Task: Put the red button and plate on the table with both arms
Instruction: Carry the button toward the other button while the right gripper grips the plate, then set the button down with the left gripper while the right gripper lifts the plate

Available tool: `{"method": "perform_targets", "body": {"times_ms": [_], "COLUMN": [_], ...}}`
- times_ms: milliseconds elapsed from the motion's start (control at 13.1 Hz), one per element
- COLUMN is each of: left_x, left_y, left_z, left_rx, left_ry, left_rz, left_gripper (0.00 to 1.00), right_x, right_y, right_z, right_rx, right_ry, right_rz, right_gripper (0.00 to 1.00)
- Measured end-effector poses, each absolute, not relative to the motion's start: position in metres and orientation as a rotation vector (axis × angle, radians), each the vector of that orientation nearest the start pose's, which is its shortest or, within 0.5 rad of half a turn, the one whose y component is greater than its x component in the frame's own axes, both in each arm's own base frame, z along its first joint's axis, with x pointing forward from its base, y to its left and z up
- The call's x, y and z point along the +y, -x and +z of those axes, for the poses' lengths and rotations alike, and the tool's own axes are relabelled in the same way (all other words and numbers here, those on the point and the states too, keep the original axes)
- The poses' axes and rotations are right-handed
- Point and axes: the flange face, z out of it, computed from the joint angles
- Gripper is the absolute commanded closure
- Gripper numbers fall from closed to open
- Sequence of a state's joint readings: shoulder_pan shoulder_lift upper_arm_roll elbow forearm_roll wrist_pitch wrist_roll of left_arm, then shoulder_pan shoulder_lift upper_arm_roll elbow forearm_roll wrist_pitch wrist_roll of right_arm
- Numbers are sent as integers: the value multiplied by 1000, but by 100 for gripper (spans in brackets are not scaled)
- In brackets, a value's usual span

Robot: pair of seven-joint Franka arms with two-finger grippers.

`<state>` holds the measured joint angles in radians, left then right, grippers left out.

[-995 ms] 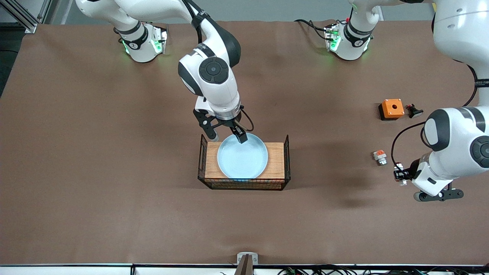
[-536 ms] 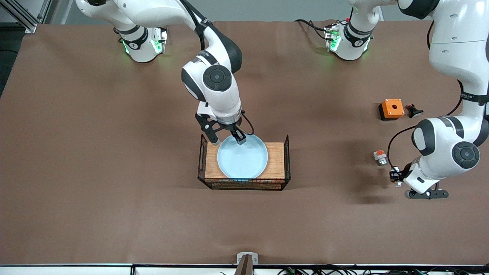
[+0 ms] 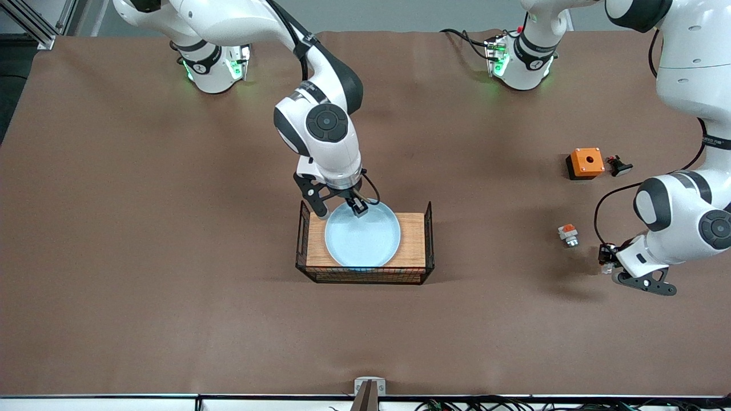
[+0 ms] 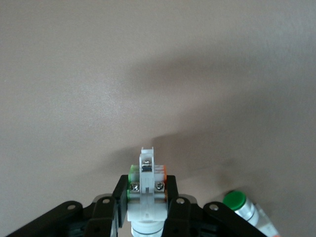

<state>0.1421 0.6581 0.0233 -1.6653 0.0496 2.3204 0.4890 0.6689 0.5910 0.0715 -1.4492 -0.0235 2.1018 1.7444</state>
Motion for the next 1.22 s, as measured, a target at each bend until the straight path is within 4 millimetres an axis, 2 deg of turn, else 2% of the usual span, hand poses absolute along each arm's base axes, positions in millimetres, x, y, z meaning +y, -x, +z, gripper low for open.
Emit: {"method": "perform_targets", "body": {"times_ms": [306, 536, 612, 689, 842, 1071, 1224], "left_x": [112, 110, 108, 105, 100, 93, 84], "left_y": [-669, -665, -664, -664, -664, -666, -671], "left_z": [216, 209, 206, 203, 201, 201, 208], "left_rx": [875, 926, 932, 938, 950, 961, 893], "left_ry": [2978, 2971, 2973, 2974, 2972, 2975, 2998], "left_rz": [60, 80, 87, 91, 96, 88, 56], "left_gripper": [91, 78, 70, 53, 0, 0, 0], "right_x": [477, 478, 478, 478, 478, 479, 480], "right_y": [-538, -539, -539, -539, -538, -541, -542], "right_z": [350, 352, 352, 351, 351, 355, 359], "right_rx": [1462, 1449, 1449, 1448, 1448, 1442, 1441], "right_ry": [2702, 2706, 2706, 2706, 2707, 2697, 2690], "right_rz": [-6, -9, -9, -9, -8, -15, -20], "right_gripper": [74, 82, 85, 88, 96, 98, 98]}}
